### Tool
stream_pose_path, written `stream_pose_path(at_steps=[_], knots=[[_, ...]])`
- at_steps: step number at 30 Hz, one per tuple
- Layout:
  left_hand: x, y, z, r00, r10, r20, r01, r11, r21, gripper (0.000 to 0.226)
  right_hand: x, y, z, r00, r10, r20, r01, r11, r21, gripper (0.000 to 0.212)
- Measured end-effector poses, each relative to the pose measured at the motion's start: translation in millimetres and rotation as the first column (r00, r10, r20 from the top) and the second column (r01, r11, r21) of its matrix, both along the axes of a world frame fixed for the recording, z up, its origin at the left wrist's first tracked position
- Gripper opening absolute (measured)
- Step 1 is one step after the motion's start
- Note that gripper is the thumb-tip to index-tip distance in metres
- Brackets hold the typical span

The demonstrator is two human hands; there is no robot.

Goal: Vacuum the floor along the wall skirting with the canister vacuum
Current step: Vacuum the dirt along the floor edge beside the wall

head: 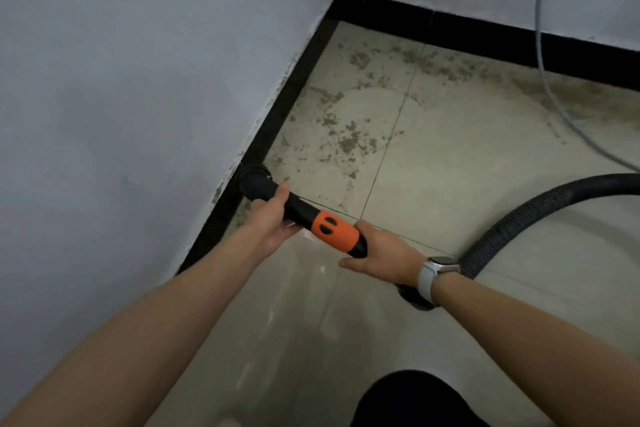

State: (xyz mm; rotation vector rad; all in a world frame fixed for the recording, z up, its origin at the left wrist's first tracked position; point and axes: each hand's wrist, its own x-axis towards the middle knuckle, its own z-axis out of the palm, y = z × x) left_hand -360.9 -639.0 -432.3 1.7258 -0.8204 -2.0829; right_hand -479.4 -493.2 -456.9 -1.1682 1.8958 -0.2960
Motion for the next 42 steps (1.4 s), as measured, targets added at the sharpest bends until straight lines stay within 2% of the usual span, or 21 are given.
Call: stream_pose_path(at_steps=[2,6,10,14,17,21,26,29,34,37,42], knots=[[6,-14,9,0.997,0.076,-0.03,-0.075,0.997,0.014,0.049,-12,9,9,0.997,0.024,-0.08,-0.025,1.0,-0.006,0.038],[14,-12,-8,0.958,0.264,-0.109,-0.244,0.955,0.17,0.053,-26,-6,18,0.969,0.144,-0.201,-0.145,0.989,0.01,0.04],[18,-2,-33,0.911,0.383,-0.152,-0.34,0.907,0.248,0.053,-25,-18,13,0.964,0.208,-0.163,-0.193,0.976,0.103,0.036],[4,-5,-49,0.883,0.446,-0.146,-0.413,0.887,0.208,0.044,-24,-30,-2,0.958,0.237,-0.161,-0.22,0.969,0.115,0.042],[-9,-8,-70,0.851,0.518,-0.091,-0.504,0.852,0.141,0.052,-31,-43,-19,0.949,0.287,-0.131,-0.278,0.957,0.082,0.041],[-15,7,-101,0.821,0.568,0.058,-0.571,0.818,0.067,0.053,-43,-46,-46,0.901,0.422,-0.104,-0.417,0.907,0.06,0.041],[-4,19,-115,0.694,0.706,0.141,-0.719,0.69,0.087,0.054,-43,-60,-65,0.785,0.617,-0.063,-0.617,0.787,0.009,0.044],[8,22,-108,0.69,0.705,0.164,-0.723,0.682,0.108,0.049,-30,-71,-70,0.736,0.675,-0.049,-0.676,0.736,-0.034,0.044],[18,10,-99,0.734,0.659,0.164,-0.677,0.73,0.092,0.045,-20,-87,-77,0.73,0.68,-0.059,-0.683,0.726,-0.081,0.041],[19,8,-104,0.729,0.673,0.13,-0.685,0.716,0.134,0.047,-19,-95,-79,0.717,0.693,-0.073,-0.697,0.714,-0.071,0.041],[6,9,-115,0.736,0.668,0.109,-0.675,0.737,0.037,0.046,-23,-102,-79,0.718,0.678,-0.157,-0.692,0.72,-0.058,0.041]])
